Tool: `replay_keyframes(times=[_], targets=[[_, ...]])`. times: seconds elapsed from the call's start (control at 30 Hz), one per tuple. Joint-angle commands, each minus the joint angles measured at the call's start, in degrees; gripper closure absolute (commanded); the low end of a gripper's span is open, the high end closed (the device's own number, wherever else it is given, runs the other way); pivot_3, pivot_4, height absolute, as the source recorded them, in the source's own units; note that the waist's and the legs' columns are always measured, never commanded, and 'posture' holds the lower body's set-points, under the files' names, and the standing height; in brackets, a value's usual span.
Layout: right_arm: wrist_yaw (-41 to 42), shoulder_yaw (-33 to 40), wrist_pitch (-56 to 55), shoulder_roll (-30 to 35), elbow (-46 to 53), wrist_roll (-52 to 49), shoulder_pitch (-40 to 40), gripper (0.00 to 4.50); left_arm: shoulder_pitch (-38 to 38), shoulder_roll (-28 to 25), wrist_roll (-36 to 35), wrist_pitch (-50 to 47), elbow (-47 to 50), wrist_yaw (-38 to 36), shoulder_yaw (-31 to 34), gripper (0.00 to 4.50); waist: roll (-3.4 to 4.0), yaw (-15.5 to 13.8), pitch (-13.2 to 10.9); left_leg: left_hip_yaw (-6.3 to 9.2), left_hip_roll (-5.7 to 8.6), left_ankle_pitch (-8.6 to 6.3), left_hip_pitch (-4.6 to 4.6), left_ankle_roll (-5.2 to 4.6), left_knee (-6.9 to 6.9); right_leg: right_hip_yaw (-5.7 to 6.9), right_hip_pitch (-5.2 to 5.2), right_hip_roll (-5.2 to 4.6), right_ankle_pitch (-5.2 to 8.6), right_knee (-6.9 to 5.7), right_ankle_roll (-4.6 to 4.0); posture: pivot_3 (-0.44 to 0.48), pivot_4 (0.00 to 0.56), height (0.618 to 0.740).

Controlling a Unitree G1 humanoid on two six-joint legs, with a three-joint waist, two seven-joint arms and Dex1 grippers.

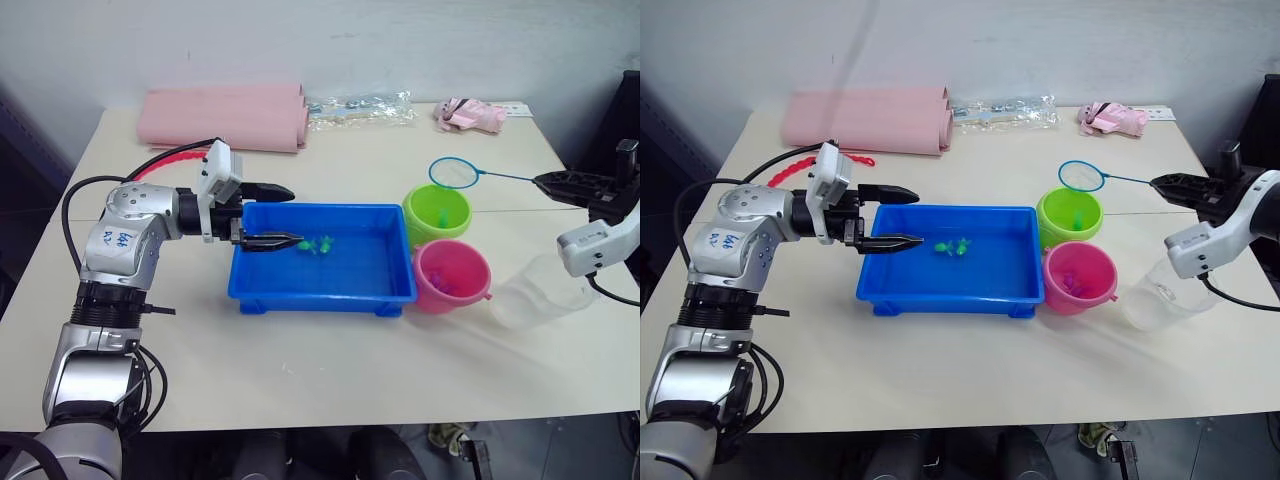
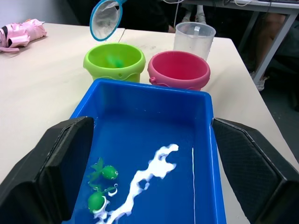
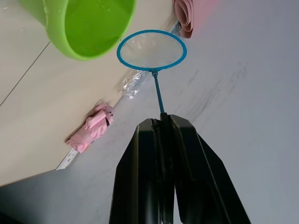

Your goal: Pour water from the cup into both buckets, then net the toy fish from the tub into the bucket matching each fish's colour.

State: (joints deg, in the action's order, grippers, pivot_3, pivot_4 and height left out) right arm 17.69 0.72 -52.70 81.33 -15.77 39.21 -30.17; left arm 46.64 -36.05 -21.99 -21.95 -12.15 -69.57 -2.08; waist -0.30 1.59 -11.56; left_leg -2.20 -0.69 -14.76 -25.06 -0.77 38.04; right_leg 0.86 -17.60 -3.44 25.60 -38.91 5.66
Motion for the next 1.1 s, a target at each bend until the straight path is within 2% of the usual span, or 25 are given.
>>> replay_keyframes(times=[0.03, 0.23, 0.3, 0.43, 0.5, 0.6, 0.67, 0.73, 1.0, 1.1], targets=[[-0.5, 0.9, -0.5, 0.1, 1.8, -0.7, 2.5, 4.50, 1.0, -0.1, -0.1, 0.7, 1.2, -0.1, 0.5, 0.10, 0.00, 0.0, 0.0, 0.00, 0.00, 0.00, -0.01, 0.00, 0.00, 0.00, 0.00, 0.00, 0.00, 0.00, 0.00, 0.000, 0.150, 0.740], [4.9, 0.9, 1.8, -0.4, -0.6, -10.9, 1.4, 4.50, -0.2, -1.4, 0.7, 1.3, 1.6, -0.7, 0.3, 0.10, 0.00, 0.1, 0.0, -0.01, 0.00, 0.00, 0.00, 0.00, -0.01, 0.00, 0.00, 0.01, 0.00, 0.00, 0.00, 0.000, 0.150, 0.740], [14.4, 0.4, 10.7, -3.3, 2.5, -27.2, 3.3, 4.50, -0.7, -1.7, 0.5, 1.1, 2.1, -0.8, 0.5, 0.10, 0.00, 0.1, 0.0, -0.01, 0.00, 0.00, 0.01, 0.00, -0.01, 0.01, 0.00, 0.01, 0.00, 0.00, 0.00, 0.000, 0.150, 0.740], [27.4, 0.6, 41.0, -10.4, 16.2, -53.5, 3.4, 4.50, -2.1, -3.5, 0.1, 0.0, 3.9, -1.0, 1.3, 0.10, -0.01, 0.1, 0.0, -0.01, -0.08, 0.00, 0.00, 0.00, 0.03, 0.03, 0.07, 0.09, 0.00, 0.02, 0.00, 0.000, 0.150, 0.740], [29.9, 0.5, 55.7, -12.0, 23.5, -62.2, 3.8, 4.50, -3.2, -5.1, 0.1, -0.5, 4.6, -1.2, 2.0, 0.10, -0.01, -0.1, 0.0, 0.02, -0.08, 0.00, -0.02, 0.00, 0.01, 0.03, 0.05, 0.11, 0.00, 0.00, 0.00, 0.000, 0.150, 0.740], [30.9, 0.0, 72.1, -13.5, 30.9, -70.0, 3.4, 4.50, -5.2, -7.9, 0.5, -0.6, 5.7, -1.4, 2.5, 0.10, -0.01, -0.2, 0.0, 0.15, -0.09, 0.00, -0.02, 0.00, 0.00, 0.04, 0.06, 0.09, 0.00, -0.03, 0.00, 0.000, 0.150, 0.740], [31.0, -0.6, 77.4, -14.5, 32.7, -70.4, 2.6, 4.50, -6.6, -9.2, 0.5, -0.8, 6.6, -1.3, 2.8, 0.10, -0.01, -0.4, 0.0, 0.15, -0.07, -0.01, -0.04, -0.01, -0.01, 0.04, 0.05, 0.06, 0.00, 0.02, 0.00, 0.000, 0.150, 0.740], [31.0, -2.5, 77.7, -15.8, 32.5, -66.5, 1.6, 4.50, -8.6, -10.6, 0.5, -1.1, 8.2, -1.0, 3.1, 0.10, -0.01, -0.7, 0.0, 0.17, 0.00, -0.01, -0.05, -0.01, 0.01, 0.04, 0.06, -0.01, 0.00, 0.06, 0.00, 0.000, 0.150, 0.740], [29.7, -13.5, 58.8, -21.7, 22.6, -41.6, -1.5, 4.50, -14.3, -12.8, -0.2, -2.8, 14.4, 1.5, 4.6, 0.10, -0.01, -1.1, 0.0, 0.13, 0.05, -0.01, -0.05, -0.02, 0.02, 0.00, 0.03, -0.05, 0.00, 0.09, 0.00, 0.000, 0.150, 0.740], [30.6, -15.8, 51.1, -23.1, 19.4, -36.0, -2.5, 4.50, -15.1, -13.1, -0.7, -3.7, 15.7, 2.2, 5.2, 0.10, -0.01, -1.0, 0.0, 0.11, 0.04, -0.01, -0.04, -0.02, 0.01, 0.00, 0.01, -0.04, 0.00, 0.07, 0.00, 0.000, 0.150, 0.740]])
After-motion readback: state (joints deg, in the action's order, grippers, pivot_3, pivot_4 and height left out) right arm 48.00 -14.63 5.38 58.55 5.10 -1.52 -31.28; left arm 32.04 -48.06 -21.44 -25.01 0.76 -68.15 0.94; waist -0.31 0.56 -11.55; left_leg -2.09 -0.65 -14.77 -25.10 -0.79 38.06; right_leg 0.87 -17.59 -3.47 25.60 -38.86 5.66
